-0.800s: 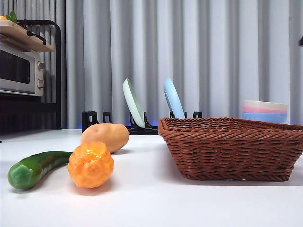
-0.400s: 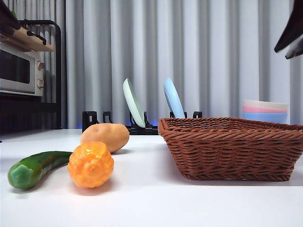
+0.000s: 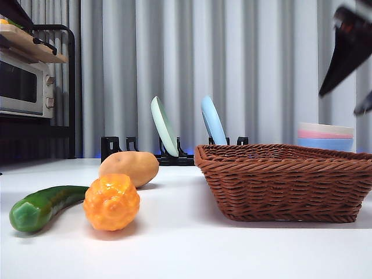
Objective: Pick up the basket,pick up the corn from the table,pick up the potato from the table,pick up the cucumber from the table,put all items into the basket
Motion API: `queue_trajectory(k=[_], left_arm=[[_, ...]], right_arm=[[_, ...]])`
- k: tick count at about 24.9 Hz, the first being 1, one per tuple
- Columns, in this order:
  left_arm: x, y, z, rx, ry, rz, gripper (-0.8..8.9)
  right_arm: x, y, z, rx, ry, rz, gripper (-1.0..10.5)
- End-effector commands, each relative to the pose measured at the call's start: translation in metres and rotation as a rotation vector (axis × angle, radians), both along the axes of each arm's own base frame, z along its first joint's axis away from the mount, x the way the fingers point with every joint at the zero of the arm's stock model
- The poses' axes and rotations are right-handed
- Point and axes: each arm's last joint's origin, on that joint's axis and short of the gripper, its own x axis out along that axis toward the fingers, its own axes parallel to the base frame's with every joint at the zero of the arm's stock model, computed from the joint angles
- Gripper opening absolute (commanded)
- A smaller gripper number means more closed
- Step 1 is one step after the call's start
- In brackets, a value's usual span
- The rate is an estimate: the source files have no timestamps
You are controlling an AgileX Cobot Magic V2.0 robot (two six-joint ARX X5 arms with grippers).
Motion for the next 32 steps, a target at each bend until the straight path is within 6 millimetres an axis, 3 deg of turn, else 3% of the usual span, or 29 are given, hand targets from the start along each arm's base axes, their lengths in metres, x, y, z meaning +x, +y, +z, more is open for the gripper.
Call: queue_trajectory(k=[1,10,14,15,16,19,20,24,28,32], left_arm=[[0.001,0.0,0.002,-0.004,-0.016,0.002,2.62],[0.001,0.0,0.002,0.0,-0.015,0.009,2.62],[0.001,0.001,0.002,0.004,-0.015,0.017,2.61],[0.002,0.001,0.002,0.005,-0.013,0.016,2.61],[0.004,0.001,0.001,0.005,-0.008,0.016,2.62],[0.016,-0.002,-0.005,0.0,0.031,-0.007,4.63],[0.023,-0.004,-0.004,0.005,0.046,-0.036,4.8],[0.059,-0.024,0.008,0.132,0.064,-0.186,4.8],[0.101,-0.058,0.023,0.345,0.079,-0.331,4.79],[0.139,-0.099,0.015,0.497,0.14,-0.395,4.78]], right_arm=[[0.015,0.001,-0.014,-0.011,0.061,0.008,3.3],[0.043,0.009,-0.058,-0.013,0.228,0.034,3.0],[0.045,0.01,-0.061,-0.012,0.241,0.037,-0.2],[0.045,0.01,-0.059,-0.008,0.24,0.031,-0.2],[0.044,0.01,-0.057,0.001,0.242,0.017,-0.2],[0.041,0.009,-0.042,0.013,0.2,0.004,-0.2],[0.038,0.009,-0.036,0.014,0.178,0.004,-0.2],[0.022,0.008,-0.007,0.023,0.087,0.003,-0.2],[0.003,0.007,0.018,0.029,-0.008,0.004,-0.2],[-0.009,0.006,0.034,0.034,-0.076,0.005,-0.2]])
